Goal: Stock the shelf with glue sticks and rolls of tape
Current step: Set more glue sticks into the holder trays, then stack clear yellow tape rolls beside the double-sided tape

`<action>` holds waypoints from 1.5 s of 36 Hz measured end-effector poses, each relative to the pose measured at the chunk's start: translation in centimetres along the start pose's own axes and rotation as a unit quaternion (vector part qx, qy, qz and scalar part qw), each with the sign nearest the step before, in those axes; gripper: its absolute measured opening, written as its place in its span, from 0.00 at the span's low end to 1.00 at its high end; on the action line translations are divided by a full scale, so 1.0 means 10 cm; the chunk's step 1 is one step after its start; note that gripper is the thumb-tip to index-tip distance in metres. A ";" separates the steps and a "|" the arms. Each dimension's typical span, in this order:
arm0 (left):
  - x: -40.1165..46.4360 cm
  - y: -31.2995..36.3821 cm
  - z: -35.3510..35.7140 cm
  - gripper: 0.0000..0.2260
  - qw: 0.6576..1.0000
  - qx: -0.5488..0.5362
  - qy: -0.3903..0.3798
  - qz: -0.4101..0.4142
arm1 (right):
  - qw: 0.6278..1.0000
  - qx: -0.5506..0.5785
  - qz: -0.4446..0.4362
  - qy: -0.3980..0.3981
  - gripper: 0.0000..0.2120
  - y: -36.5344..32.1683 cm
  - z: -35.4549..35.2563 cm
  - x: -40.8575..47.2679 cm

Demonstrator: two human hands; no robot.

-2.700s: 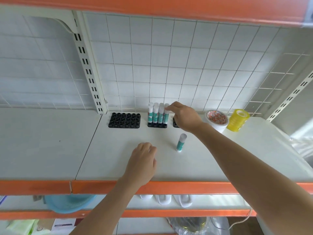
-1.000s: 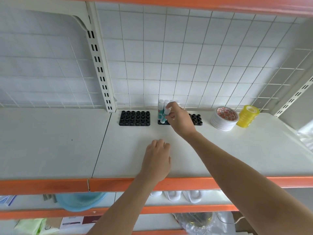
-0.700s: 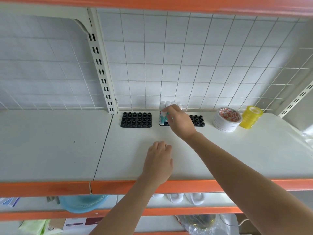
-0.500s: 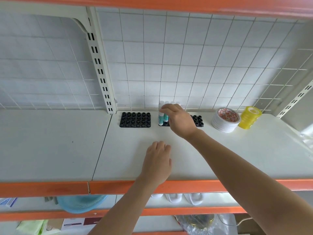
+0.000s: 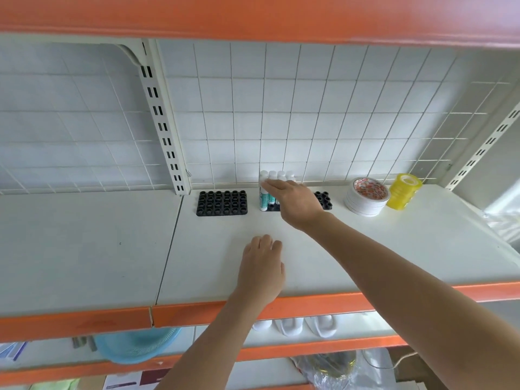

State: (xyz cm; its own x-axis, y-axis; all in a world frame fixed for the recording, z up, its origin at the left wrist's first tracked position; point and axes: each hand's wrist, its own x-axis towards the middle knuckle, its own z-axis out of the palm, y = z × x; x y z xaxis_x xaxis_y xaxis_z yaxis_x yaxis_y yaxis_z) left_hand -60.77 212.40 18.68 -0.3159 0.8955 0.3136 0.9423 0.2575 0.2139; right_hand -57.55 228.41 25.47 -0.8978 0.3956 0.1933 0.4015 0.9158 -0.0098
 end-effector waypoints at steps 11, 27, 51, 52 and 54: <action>0.03 -0.06 -0.04 0.10 0.997 -0.041 -0.060 -0.006 | 0.991 0.018 0.136 -0.006 0.35 -0.25 -0.29 -0.24; 0.34 0.74 -1.20 0.12 0.980 0.000 -0.185 0.069 | 0.961 0.070 0.230 0.136 0.21 0.06 -1.21 -1.73; 0.69 2.51 -3.58 0.08 0.951 -0.091 0.197 0.220 | 0.878 0.016 0.115 0.464 0.15 0.66 -3.30 -2.51; 0.76 2.53 -3.60 0.08 0.954 -0.068 0.200 0.215 | 0.880 0.019 0.116 0.460 0.14 0.71 -3.34 -2.45; 0.92 2.55 -3.62 0.08 0.957 -0.023 0.202 0.207 | 0.883 0.025 0.116 0.454 0.11 0.82 -3.40 -2.32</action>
State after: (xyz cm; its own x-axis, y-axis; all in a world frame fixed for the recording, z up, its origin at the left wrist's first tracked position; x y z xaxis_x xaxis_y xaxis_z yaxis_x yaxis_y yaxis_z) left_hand -43.67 214.03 60.49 0.0582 0.7013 0.7105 0.9930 -0.1138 0.0310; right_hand -27.28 224.36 54.27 -0.2686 0.3754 0.8871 0.5266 0.8283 -0.1911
